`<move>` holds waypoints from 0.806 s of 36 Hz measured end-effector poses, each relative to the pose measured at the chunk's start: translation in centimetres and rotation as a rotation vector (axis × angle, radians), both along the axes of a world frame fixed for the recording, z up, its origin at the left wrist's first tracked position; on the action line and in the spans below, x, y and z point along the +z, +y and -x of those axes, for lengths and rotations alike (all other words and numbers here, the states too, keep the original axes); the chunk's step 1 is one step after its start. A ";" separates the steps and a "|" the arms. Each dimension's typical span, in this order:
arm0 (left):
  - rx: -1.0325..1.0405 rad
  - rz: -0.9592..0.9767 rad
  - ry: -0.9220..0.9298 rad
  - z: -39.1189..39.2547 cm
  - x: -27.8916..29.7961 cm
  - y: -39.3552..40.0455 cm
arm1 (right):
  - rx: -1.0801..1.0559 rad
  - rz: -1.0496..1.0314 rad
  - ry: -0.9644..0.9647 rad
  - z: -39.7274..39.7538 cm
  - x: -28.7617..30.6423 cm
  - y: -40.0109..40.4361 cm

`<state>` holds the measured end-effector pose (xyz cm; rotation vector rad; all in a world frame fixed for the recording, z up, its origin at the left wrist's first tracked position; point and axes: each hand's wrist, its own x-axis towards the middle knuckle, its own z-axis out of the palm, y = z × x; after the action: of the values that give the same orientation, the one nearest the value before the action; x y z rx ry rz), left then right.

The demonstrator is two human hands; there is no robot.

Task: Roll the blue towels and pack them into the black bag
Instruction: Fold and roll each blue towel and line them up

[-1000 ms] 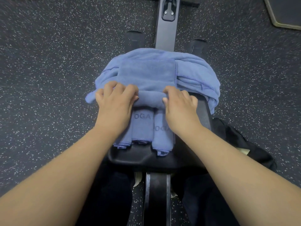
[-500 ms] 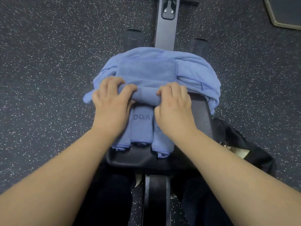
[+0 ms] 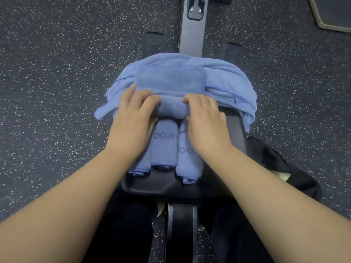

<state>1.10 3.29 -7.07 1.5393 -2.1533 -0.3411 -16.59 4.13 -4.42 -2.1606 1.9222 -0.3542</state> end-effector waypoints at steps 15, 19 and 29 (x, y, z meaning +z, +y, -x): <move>0.081 0.026 0.118 -0.5 0.9 0.1 | -0.007 0.057 -0.077 -0.4 0.3 0.5; 0.039 0.085 0.201 -0.8 1.3 0.3 | 0.005 0.136 -0.182 -0.4 0.9 0.6; 0.042 0.115 0.246 -1.3 4.2 2.9 | 0.071 0.280 -0.239 0.2 2.2 2.9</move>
<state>2.43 6.18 -2.91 1.3988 -1.9141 -0.3659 -16.79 7.05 -2.19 -2.2230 1.7458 -0.8716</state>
